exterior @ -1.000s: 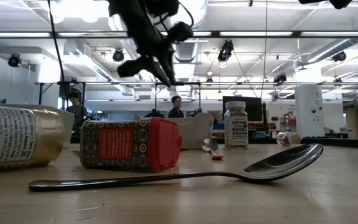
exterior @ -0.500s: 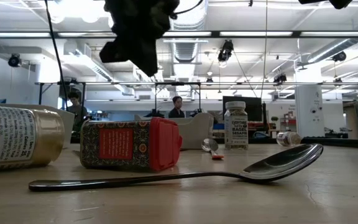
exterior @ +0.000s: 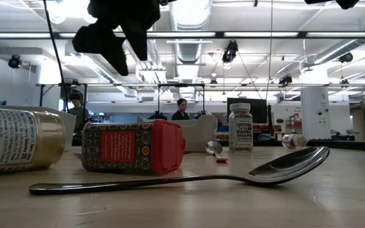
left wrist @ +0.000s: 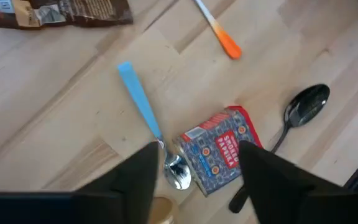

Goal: Pick & Place Food Item
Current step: Put the gold seasoning bottle into the left gray bin

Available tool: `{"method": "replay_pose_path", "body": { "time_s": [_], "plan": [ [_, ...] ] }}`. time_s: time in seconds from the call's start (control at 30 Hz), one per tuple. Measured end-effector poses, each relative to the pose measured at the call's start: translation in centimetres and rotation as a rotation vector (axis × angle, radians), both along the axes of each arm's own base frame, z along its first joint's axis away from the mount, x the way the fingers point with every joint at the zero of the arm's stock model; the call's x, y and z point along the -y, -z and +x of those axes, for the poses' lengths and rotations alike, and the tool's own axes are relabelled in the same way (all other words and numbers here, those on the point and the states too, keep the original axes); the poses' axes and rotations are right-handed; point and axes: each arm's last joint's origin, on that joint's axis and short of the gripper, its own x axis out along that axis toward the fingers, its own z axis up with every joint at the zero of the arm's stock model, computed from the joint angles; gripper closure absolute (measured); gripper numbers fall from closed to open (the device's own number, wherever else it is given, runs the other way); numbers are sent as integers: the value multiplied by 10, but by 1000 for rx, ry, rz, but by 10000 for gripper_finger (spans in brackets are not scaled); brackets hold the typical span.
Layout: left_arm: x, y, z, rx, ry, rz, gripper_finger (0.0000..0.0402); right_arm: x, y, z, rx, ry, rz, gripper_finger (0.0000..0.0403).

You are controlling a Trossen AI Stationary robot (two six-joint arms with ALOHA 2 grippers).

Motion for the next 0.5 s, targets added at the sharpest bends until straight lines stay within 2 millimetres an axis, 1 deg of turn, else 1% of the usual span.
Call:
{"method": "replay_pose_path", "body": {
  "time_s": [0.07, 0.13, 0.23, 0.3, 0.4, 0.5],
  "plan": [
    [2, 1, 0, -7, -3, -23, 140, 0, 0, 0, 0, 0, 0, 161],
    [6, 6, -3, -38, 7, -72, 113, 0, 0, 0, 0, 0, 0, 161],
    [15, 20, -12, -116, 36, -169, 86, 0, 0, 0, 0, 0, 0, 161],
    [23, 29, -19, -163, 73, -205, 77, 0, 0, 0, 0, 0, 0, 161],
    [35, 41, -30, -240, 109, -278, 73, 0, 0, 0, 0, 0, 0, 161],
    [48, 48, -39, -285, 112, -306, 73, 0, 0, 0, 0, 0, 0, 161]
  ]
}}
